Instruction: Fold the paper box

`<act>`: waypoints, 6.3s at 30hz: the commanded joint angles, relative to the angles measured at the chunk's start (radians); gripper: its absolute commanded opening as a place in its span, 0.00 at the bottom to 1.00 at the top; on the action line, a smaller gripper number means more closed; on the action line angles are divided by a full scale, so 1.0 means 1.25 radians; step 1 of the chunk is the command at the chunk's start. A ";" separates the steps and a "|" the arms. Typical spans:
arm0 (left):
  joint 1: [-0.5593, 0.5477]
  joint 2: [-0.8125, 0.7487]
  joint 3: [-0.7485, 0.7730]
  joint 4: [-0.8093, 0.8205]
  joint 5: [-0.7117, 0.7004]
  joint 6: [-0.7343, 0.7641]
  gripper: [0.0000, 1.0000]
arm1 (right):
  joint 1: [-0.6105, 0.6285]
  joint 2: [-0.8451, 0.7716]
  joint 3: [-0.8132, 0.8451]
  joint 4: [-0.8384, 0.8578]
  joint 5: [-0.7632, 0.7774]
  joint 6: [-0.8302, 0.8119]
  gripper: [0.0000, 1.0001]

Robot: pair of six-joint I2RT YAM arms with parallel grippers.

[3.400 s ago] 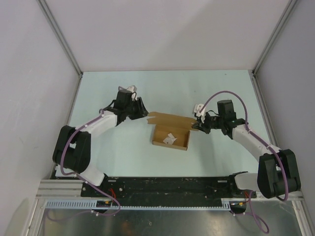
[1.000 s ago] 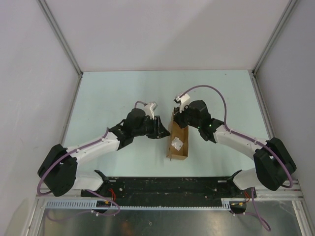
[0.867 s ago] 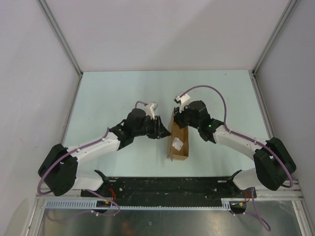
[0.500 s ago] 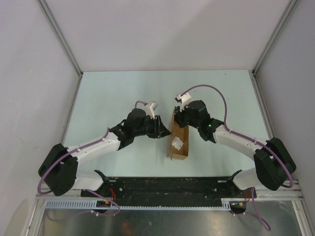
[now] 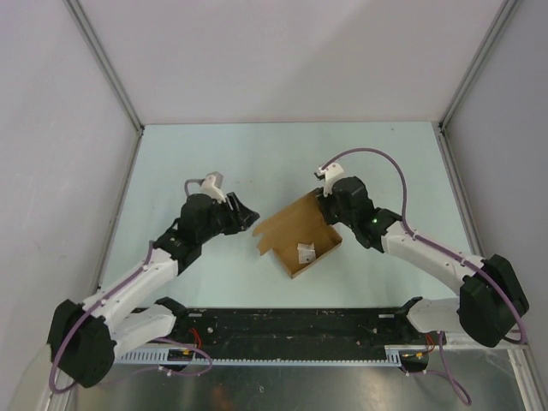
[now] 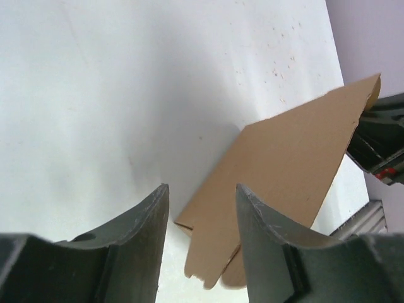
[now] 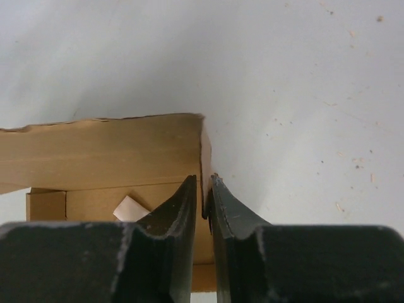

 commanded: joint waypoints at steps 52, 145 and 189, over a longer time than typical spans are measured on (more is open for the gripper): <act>0.017 -0.399 -0.168 -0.137 0.015 -0.067 0.50 | -0.252 -0.070 0.057 -0.160 -0.468 -0.293 0.66; 0.047 -0.012 0.167 -0.092 0.191 0.876 0.87 | -0.065 -0.108 0.057 -0.210 -0.160 -0.071 0.00; 0.080 0.140 0.131 -0.102 0.337 0.727 0.47 | -0.065 -0.116 0.057 -0.201 -0.165 -0.061 0.00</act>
